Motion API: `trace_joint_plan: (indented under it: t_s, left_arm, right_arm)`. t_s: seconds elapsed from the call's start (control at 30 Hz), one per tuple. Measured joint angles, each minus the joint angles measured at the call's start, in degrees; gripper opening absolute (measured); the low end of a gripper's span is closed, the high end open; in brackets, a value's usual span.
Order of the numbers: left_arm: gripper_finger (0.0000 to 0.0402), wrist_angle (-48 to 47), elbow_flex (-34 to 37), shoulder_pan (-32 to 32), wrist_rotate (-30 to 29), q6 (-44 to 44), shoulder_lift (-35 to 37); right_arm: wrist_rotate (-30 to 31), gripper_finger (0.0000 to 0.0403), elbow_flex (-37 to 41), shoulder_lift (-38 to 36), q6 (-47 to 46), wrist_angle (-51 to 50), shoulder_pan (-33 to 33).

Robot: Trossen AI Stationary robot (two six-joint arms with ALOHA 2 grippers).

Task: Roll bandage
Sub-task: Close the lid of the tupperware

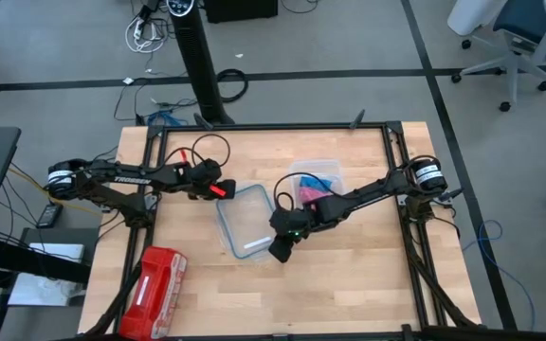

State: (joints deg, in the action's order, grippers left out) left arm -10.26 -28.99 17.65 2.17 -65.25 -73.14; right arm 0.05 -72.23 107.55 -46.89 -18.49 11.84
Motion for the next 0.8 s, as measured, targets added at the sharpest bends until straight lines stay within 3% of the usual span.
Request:
trace_joint_plan:
  t_s: [0.3, 0.47, 0.8]
  left_arm:
    - [0.0126, -0.5, 0.0, 0.2, -4.2, -0.1, 0.0]
    - [0.0126, -0.3, 0.0, 0.2, -6.2, 0.3, -0.2]
    - [0.0126, 2.2, 0.0, -0.2, -4.7, 0.2, -2.9]
  right_arm:
    - [5.0, 0.0126, 0.0, 0.1, 6.5, -4.1, -1.0]
    - [4.9, 0.0126, 0.0, 0.1, 9.5, -4.3, -2.4]
    - [1.7, 0.0126, 0.0, 0.1, 10.8, -4.1, -4.3]
